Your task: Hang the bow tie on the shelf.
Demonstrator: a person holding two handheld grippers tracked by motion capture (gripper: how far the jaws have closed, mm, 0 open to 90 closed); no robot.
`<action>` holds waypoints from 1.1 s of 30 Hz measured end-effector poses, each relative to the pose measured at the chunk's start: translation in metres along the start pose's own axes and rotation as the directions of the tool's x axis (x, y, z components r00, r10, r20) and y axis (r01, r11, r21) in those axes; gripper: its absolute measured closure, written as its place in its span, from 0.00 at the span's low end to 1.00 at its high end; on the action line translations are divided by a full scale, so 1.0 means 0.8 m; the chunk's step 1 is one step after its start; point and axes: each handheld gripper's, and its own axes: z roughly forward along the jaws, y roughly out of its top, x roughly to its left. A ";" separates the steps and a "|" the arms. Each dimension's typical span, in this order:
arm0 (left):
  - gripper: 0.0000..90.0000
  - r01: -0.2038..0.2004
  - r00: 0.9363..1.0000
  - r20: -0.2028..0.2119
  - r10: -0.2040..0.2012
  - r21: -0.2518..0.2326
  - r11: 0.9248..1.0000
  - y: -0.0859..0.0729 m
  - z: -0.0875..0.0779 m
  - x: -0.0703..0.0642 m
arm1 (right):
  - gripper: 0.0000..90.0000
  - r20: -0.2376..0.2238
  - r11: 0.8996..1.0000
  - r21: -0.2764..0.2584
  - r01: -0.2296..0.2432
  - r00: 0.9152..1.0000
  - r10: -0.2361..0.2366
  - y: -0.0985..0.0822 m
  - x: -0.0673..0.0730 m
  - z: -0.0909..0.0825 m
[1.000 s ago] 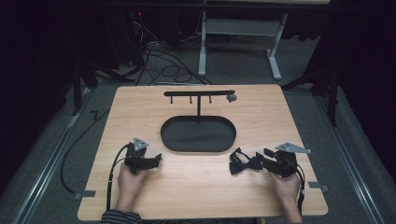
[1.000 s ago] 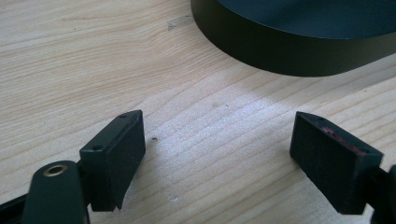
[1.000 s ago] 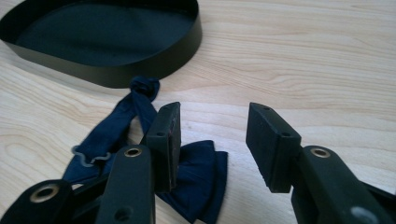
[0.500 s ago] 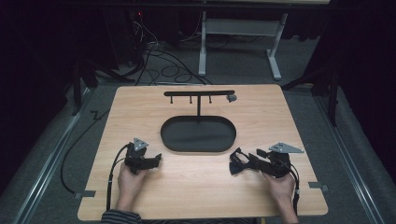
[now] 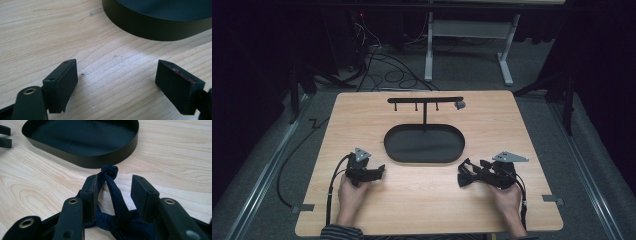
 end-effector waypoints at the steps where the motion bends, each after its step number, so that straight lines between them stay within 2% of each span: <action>1: 0.21 0.000 1.000 0.000 0.000 0.000 1.000 0.000 0.000 0.000 | 0.66 -0.003 1.000 0.001 0.001 1.000 -0.001 0.000 0.000 0.002; 16: 0.21 0.000 1.000 0.000 0.000 0.000 1.000 0.000 0.000 0.000 | 0.75 0.000 0.999 0.045 0.006 1.000 -0.006 0.000 -0.002 0.022; 21: 0.21 0.000 1.000 0.000 0.000 0.000 1.000 0.000 0.000 0.000 | 0.87 -0.003 0.998 0.062 0.008 1.000 -0.008 -0.002 -0.002 0.024; 28: 0.21 0.000 1.000 0.000 0.000 0.000 1.000 0.000 0.000 0.000 | 0.96 -0.007 0.997 0.069 0.020 1.000 -0.019 -0.002 -0.001 0.024; 33: 0.21 0.000 1.000 0.000 0.000 0.000 1.000 0.000 0.000 0.000 | 0.99 -0.010 0.998 0.060 0.025 1.000 -0.024 -0.002 -0.001 0.021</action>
